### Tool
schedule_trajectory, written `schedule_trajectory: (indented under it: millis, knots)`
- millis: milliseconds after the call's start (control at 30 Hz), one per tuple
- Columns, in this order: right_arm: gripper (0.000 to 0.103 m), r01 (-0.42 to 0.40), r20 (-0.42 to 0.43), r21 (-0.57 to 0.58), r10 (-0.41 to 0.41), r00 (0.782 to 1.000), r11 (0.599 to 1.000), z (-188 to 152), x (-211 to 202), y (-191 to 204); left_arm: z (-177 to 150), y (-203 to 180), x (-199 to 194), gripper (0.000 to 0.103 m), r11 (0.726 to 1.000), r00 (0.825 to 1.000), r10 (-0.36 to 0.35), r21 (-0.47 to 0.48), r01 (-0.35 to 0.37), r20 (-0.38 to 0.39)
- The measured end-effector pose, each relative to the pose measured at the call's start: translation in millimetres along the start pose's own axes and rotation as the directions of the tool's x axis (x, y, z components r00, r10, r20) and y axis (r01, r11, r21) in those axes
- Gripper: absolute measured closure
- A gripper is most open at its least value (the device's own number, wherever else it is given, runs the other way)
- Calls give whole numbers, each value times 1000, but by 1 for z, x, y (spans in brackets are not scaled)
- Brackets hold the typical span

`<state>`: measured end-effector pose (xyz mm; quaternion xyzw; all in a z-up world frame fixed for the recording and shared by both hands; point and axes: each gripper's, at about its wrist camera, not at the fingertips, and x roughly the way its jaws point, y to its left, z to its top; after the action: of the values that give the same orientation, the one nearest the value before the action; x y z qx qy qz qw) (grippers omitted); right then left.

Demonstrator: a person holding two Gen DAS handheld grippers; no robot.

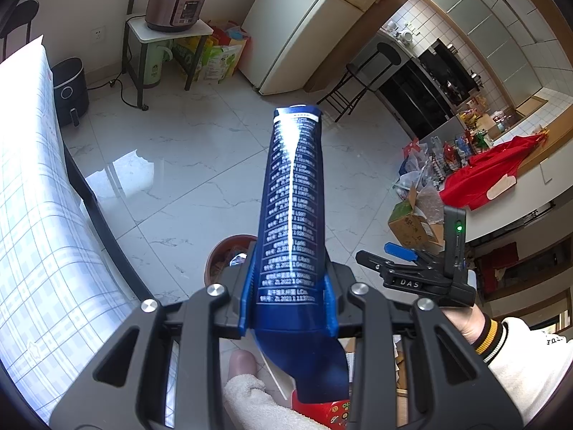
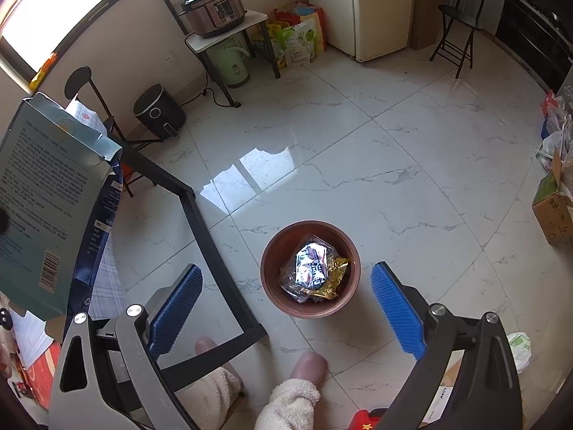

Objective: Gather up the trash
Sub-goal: 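Move the left tool over the bin and open it to drop the snack box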

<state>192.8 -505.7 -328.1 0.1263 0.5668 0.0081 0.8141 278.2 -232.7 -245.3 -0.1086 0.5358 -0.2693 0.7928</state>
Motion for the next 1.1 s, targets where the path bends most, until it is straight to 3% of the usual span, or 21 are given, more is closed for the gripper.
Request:
schedule_trajectory:
  millis: [367,700,1000,1100]
  knots:
    - [6,-34,87,74,28,996,997,-9,-42,-12,0,-8,19,70,1000,998,19,2,-19,-64]
    - [6,-25,126,147,6,992,989,-30,-78,-40,-5,-38,89,69,1000,986,0,17,3,-168]
    - [5,13,127,213,-41,991,977,-49,-95,-75,-4,-71,138,68,998,978,-4,65,18,-210]
    - [5,23,122,221,-51,991,975,-55,-97,-83,-4,-84,153,47,993,973,-11,115,39,-229]
